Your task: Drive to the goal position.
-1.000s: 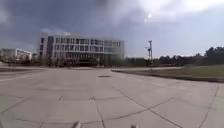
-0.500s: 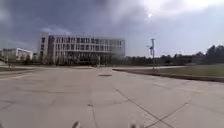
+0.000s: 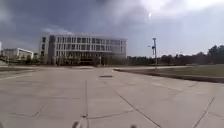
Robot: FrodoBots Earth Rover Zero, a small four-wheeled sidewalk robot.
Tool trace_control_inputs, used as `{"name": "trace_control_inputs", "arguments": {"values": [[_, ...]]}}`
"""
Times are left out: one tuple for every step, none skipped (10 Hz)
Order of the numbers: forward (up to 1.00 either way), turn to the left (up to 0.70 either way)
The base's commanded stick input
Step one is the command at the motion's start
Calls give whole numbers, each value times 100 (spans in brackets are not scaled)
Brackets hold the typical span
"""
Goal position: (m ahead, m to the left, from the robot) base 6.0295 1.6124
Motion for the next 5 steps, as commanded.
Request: {"name": "trace_control_inputs", "arguments": {"values": [[70,-1],[70,-1],[70,-1],[70,-1],[70,-1]]}}
